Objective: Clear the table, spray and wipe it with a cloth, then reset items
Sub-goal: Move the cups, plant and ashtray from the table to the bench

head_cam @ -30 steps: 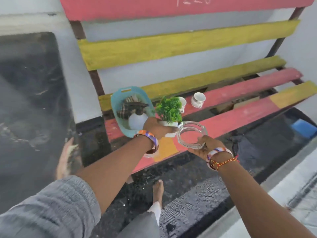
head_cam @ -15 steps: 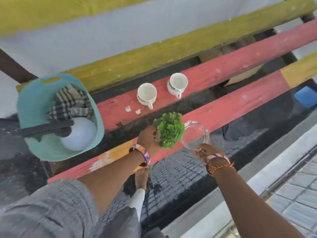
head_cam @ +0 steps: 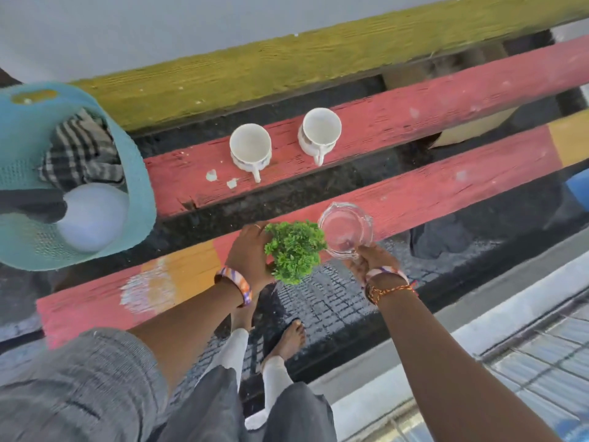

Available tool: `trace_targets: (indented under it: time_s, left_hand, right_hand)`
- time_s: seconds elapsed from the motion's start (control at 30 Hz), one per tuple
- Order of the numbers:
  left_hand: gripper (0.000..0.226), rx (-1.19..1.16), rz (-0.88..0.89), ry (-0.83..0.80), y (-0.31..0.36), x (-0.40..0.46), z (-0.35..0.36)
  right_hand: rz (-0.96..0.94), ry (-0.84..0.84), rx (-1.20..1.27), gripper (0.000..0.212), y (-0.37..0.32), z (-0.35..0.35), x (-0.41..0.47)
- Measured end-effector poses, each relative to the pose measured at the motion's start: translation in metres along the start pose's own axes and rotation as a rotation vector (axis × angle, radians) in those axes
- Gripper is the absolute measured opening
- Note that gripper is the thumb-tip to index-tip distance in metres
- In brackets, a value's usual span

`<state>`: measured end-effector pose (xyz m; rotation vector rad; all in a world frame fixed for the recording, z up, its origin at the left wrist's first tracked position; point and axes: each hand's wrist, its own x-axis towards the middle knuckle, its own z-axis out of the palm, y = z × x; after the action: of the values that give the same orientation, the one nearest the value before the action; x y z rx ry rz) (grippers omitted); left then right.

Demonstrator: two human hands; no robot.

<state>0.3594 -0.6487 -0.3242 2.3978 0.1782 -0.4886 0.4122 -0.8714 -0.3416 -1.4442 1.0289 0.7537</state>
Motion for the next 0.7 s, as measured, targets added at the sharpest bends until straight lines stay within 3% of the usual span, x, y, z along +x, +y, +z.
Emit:
trace_targets:
  time_s: [0.07,0.3,0.5,0.7]
  left_hand:
    - [0.058,0.098,-0.060,0.037,-0.001,-0.003,0.002]
    - [0.056,0.250,-0.255,0.086,-0.003,-0.050,0.002]
    - [0.042,0.162,-0.312,0.010,-0.008,-0.093,-0.023]
    - [0.028,0.012,-0.407,0.141,-0.020,-0.131,-0.064]
  right_hand:
    - [-0.013,-0.023,0.008,0.009,0.001,-0.001,0.004]
    - [-0.044,-0.110,-0.154,0.015,0.008,-0.019,-0.003]
    - [-0.015,-0.288,-0.564,0.023,0.031,0.011,-0.063]
    - [-0.099,-0.469,-0.832,0.029,0.054,0.071,-0.126]
